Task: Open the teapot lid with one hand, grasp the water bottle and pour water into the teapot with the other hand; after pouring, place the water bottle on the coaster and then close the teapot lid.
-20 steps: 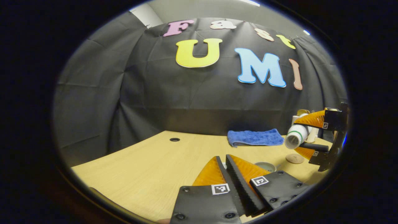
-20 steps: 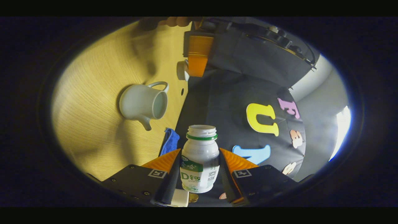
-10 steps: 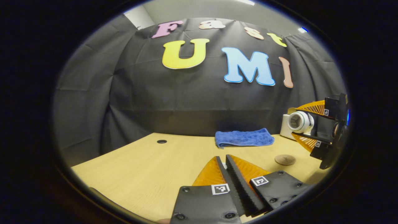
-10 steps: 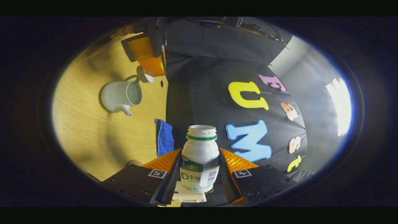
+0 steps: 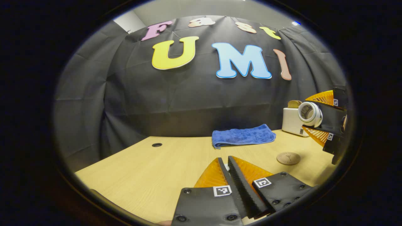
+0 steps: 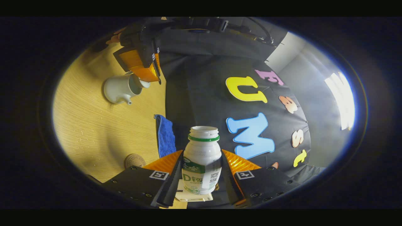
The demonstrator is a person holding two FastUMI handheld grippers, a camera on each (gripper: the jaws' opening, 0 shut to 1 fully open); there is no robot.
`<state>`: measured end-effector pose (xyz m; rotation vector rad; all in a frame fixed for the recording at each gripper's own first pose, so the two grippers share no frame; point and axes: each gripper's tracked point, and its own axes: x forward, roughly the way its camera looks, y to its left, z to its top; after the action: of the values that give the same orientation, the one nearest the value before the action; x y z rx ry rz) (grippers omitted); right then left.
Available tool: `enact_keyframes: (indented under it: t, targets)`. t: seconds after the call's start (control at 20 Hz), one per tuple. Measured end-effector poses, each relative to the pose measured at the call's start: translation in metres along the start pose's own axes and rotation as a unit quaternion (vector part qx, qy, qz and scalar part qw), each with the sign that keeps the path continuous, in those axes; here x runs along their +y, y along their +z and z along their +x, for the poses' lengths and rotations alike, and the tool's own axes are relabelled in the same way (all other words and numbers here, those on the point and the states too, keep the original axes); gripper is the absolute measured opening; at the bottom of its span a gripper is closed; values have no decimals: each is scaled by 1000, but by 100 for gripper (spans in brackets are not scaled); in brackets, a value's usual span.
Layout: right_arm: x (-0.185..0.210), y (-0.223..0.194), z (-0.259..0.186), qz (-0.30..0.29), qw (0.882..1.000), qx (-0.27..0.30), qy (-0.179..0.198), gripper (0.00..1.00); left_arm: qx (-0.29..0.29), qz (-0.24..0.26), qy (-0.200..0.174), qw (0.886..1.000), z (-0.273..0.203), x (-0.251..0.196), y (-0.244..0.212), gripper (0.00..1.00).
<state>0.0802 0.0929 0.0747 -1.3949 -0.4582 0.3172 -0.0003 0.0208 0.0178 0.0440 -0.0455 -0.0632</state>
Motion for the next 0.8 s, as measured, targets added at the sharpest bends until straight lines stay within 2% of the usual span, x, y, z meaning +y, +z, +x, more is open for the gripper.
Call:
enact_keyframes:
  t: [0.05,0.15,0.45,0.8]
  targets:
    - [0,-2,0,1,1000,0,0,63,-1,0,0,1000,2,-1,0,13]
    - [1,-5,1,3,1000,1,-1,63,-1,3,-1,1000,2,-4,1,15]
    - [1,-12,-5,5,1000,4,-3,63,-2,9,-8,1000,4,-16,1,13]
    - [1,-15,-8,9,1000,5,-4,63,3,-4,-12,1000,2,-21,-1,14]
